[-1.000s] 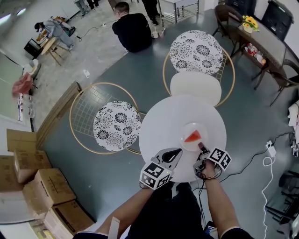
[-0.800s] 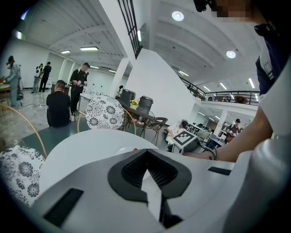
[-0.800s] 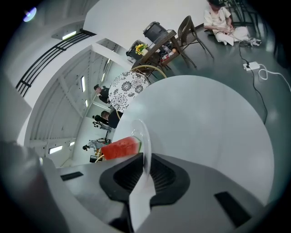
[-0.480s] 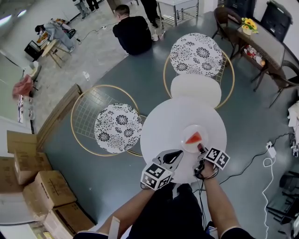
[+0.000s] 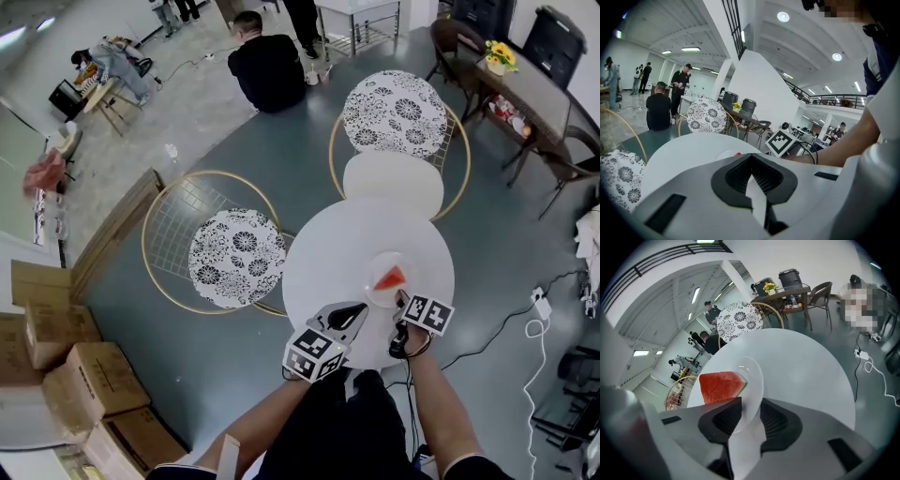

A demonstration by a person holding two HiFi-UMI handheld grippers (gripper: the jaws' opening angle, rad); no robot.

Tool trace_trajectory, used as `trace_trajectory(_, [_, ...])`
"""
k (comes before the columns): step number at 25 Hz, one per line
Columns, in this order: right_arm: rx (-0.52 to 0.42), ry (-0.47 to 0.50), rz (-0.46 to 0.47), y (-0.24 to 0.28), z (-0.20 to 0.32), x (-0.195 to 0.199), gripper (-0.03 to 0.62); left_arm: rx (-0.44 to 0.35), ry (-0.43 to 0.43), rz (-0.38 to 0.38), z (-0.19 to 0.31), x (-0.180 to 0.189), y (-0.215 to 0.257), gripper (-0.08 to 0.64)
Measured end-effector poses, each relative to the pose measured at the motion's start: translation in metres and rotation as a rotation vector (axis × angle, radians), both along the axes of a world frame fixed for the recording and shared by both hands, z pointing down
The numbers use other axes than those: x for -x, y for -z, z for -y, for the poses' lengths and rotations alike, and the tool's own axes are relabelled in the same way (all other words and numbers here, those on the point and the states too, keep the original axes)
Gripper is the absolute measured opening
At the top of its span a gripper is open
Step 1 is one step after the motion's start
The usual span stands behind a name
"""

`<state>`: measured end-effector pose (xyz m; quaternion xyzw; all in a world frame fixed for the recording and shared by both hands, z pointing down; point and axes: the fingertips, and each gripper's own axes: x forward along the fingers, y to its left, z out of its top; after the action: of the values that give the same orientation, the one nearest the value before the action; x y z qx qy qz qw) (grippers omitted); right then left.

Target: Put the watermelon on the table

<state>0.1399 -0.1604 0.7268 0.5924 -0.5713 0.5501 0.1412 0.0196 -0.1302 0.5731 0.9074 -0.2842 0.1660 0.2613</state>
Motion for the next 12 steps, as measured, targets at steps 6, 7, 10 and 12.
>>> trace_trajectory(6, [0.019, 0.05, -0.09, -0.0011, -0.0012, -0.005, 0.124, 0.002, 0.0, -0.006, -0.0015, -0.0021, -0.0018, 0.003])
trace_trajectory(7, [0.02, 0.055, -0.101, -0.0012, -0.0017, -0.0049, 0.126, 0.001, 0.0, -0.007, -0.0016, -0.002, -0.0015, 0.003])
trace_trajectory(10, [0.032, 0.062, -0.125, -0.001, -0.0022, -0.0042, 0.13, 0.0, 0.0, -0.011, -0.0016, -0.0017, 0.0005, 0.003])
trace_trajectory(12, [0.046, 0.065, -0.146, -0.0011, -0.0023, -0.0046, 0.133, 0.0, 0.001, -0.013, -0.0025, -0.0015, 0.0013, 0.003])
